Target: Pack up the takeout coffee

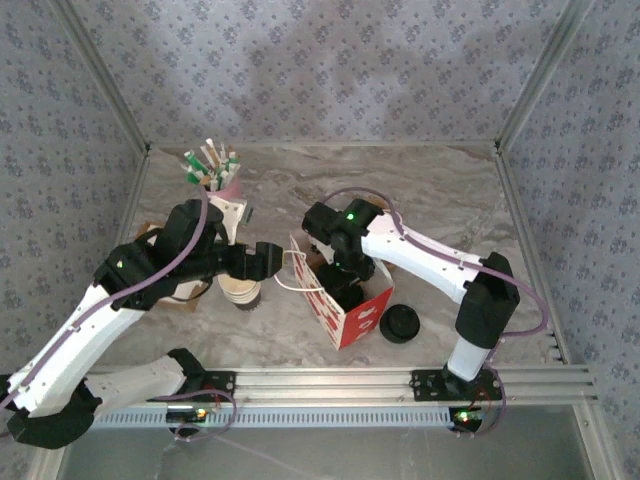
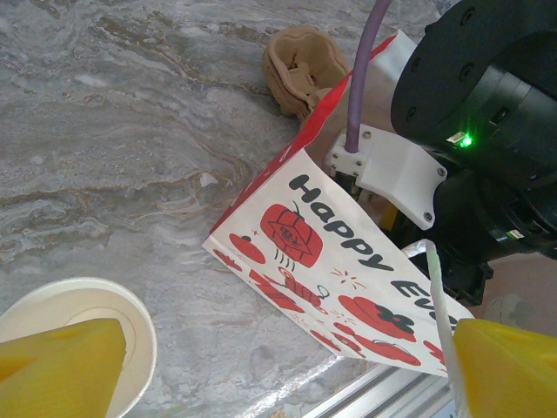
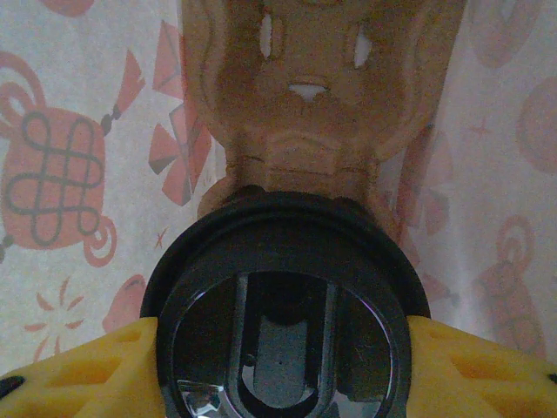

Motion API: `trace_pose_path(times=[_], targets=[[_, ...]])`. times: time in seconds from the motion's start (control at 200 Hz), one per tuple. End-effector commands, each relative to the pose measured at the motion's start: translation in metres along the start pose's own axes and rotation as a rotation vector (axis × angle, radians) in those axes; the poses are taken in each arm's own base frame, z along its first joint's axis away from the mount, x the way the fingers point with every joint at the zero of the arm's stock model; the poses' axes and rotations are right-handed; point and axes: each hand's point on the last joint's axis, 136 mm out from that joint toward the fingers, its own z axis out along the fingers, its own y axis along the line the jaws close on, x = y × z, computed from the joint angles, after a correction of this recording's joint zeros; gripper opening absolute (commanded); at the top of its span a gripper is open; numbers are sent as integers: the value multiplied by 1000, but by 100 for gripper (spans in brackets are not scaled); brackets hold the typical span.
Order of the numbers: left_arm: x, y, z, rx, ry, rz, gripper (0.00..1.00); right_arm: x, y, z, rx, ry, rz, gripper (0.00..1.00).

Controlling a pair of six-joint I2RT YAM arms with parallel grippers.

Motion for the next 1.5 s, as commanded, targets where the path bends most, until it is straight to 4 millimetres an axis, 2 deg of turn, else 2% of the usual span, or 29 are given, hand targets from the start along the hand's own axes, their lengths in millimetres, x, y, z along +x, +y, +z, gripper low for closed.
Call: trace_pose_path(times=[0.0,1.494], targets=[[-4,-4,-2,11,-19,16,96,6,0,0,0,39,-12,61],[-2,-2,0,12,-22,21,96,12,-3,-6,39,100,-12,61]])
